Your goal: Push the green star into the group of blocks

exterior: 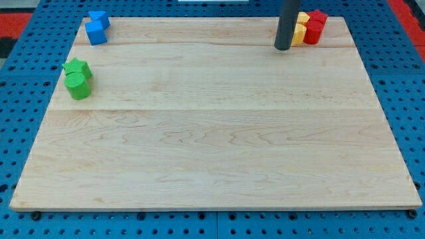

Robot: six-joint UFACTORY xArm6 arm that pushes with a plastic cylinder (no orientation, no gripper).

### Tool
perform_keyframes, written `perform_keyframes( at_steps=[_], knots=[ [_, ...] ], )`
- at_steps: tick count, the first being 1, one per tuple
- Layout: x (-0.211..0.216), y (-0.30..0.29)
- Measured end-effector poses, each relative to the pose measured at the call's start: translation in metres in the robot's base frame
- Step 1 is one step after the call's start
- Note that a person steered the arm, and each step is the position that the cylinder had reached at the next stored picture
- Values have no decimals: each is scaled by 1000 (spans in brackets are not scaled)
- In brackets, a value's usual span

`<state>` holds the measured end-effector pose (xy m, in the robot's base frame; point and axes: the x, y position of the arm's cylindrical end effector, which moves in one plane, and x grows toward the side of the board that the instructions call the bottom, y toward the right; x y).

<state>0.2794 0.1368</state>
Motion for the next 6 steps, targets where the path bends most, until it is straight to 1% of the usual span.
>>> perform_keyframes(
  at_steps=[1, 2, 3, 4, 5, 6],
  knots=[
    [-18, 3],
    [-22, 17],
    [-22, 17],
    [-13, 0],
    [32, -28],
    [107, -89]
  ],
)
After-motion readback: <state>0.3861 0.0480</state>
